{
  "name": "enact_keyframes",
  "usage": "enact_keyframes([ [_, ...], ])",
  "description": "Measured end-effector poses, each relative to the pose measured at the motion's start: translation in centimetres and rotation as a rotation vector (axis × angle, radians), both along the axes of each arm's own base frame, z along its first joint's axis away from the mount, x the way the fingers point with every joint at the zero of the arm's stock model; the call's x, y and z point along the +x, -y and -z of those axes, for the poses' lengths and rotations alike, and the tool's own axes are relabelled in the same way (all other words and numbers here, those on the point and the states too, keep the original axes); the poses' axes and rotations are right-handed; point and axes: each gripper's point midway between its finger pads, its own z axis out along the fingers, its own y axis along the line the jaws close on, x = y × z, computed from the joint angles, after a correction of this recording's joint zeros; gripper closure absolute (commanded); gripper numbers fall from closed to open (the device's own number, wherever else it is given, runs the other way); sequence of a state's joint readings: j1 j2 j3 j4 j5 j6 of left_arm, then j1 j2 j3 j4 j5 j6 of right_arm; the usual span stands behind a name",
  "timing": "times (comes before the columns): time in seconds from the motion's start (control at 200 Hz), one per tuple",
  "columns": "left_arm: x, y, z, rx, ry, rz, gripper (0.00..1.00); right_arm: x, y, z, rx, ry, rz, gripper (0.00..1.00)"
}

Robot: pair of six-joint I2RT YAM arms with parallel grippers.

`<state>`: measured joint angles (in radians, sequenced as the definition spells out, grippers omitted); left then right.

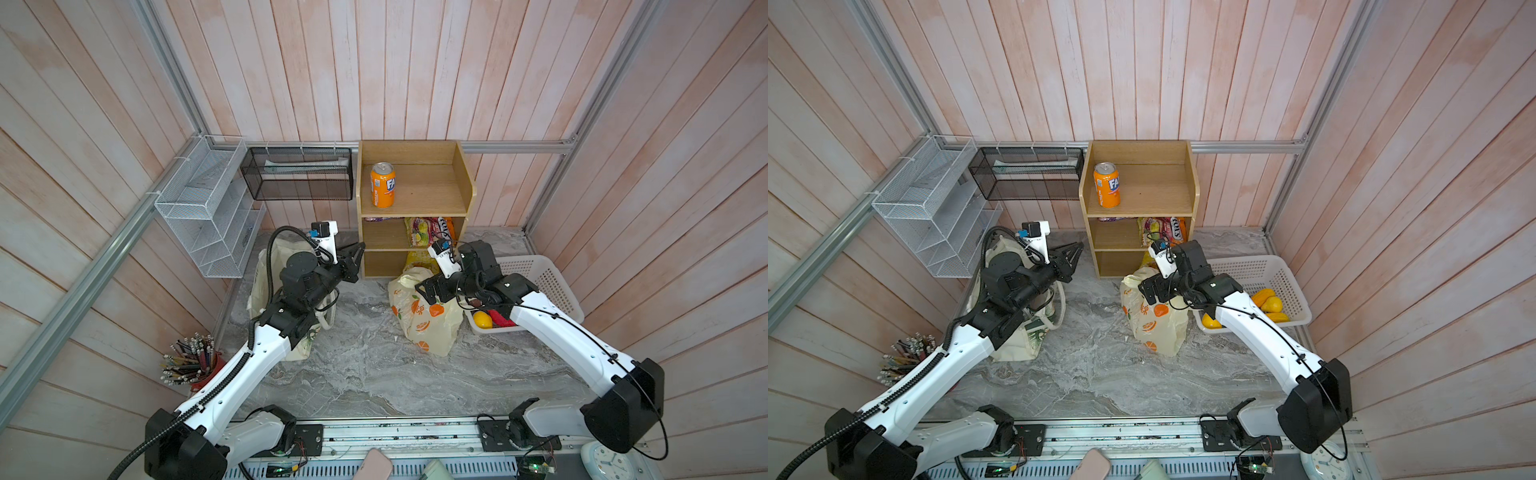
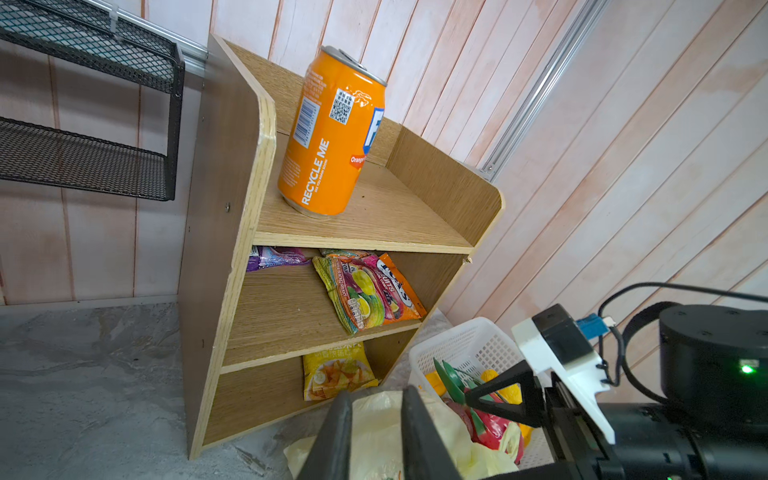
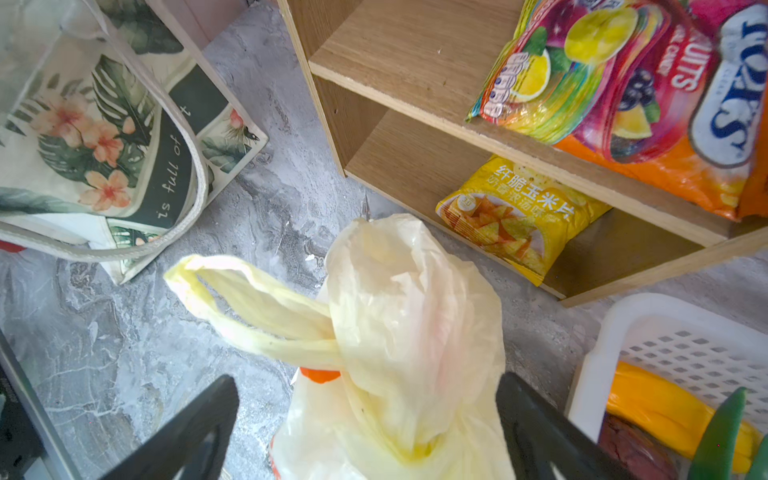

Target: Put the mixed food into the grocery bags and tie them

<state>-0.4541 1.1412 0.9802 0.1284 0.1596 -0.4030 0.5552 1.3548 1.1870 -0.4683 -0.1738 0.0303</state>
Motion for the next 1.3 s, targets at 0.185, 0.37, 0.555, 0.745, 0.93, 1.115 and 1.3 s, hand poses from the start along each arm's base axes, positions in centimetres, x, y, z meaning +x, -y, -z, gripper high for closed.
enact_keyframes([
  [0.185,0.0,0.0,0.2,0.003,-0.006,0.000,0.74,-0.8,1.0,3.2,-0.033,-0.062,0.000,0.02],
  [0.37,0.0,0.0,0.2,0.003,-0.008,0.000,0.66,-0.6,1.5,4.6,-0.019,-0.097,-0.001,0.08],
  [0.555,-0.3,-0.2,0.0,0.004,-0.005,0.000,0.48,-0.5,0.5,5.7,0.002,-0.134,-0.043,0.62],
  [0.745,-0.9,-0.8,-0.4,0.033,0.010,-0.018,0.30,-1.0,-0.2,5.4,0.042,-0.150,-0.069,1.00],
  [0.93,-0.5,-2.7,1.0,0.148,-0.060,-0.118,0.21,-1.7,-0.2,3.8,0.087,-0.140,-0.069,1.00],
  [1.115,0.0,-6.3,3.6,0.330,-0.176,-0.292,0.18,-2.3,-0.2,-0.9,0.167,-0.074,-0.068,1.00],
  [1.3,-0.2,-9.3,8.0,0.500,-0.314,-0.415,0.17,-2.6,-0.6,-5.9,0.255,-0.002,-0.082,1.00],
])
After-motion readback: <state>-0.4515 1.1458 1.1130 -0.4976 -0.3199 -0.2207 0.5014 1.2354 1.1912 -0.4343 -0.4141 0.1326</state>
